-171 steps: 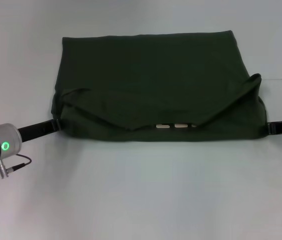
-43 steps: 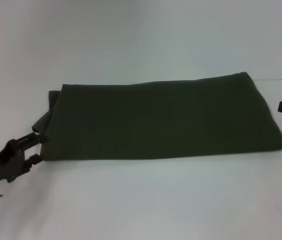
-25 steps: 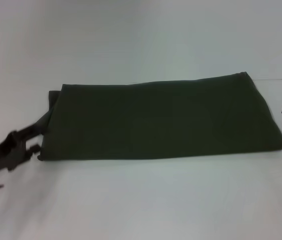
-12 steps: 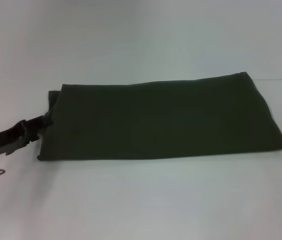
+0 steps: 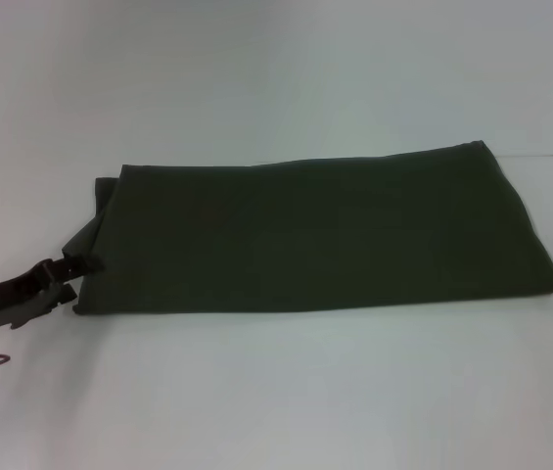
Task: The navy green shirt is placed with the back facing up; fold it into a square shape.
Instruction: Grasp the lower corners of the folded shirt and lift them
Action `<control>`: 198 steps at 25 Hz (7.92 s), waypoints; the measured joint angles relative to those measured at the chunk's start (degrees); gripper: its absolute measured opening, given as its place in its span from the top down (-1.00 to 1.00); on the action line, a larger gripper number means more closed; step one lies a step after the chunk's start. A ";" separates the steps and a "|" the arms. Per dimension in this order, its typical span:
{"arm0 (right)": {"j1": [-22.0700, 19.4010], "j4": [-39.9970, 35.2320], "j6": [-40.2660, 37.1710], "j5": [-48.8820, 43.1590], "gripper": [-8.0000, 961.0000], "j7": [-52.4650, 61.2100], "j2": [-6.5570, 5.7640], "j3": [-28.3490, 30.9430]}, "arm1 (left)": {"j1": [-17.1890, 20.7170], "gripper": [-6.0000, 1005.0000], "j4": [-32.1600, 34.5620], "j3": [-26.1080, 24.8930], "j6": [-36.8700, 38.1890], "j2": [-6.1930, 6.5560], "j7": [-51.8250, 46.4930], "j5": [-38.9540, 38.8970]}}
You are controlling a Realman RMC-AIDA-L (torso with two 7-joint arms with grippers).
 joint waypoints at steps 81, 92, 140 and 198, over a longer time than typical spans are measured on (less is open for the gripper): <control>2.91 -0.33 0.39 -0.59 -0.39 17.93 -4.14 -9.57 | -2.93 0.98 -2.08 3.35 -1.94 1.11 -6.11 5.84; 8.01 0.29 6.69 -14.12 -0.37 31.18 -4.77 -12.94 | -2.95 0.98 -2.21 3.35 -1.84 1.10 -5.94 5.84; 13.77 7.29 17.09 -22.43 -0.11 33.17 -0.80 -16.95 | -2.86 0.98 -1.86 3.09 -1.28 1.00 -4.86 5.49; -3.42 -10.05 -12.90 -14.82 0.91 17.79 1.58 -7.91 | -0.09 0.98 8.62 -1.33 30.99 3.73 -9.12 17.96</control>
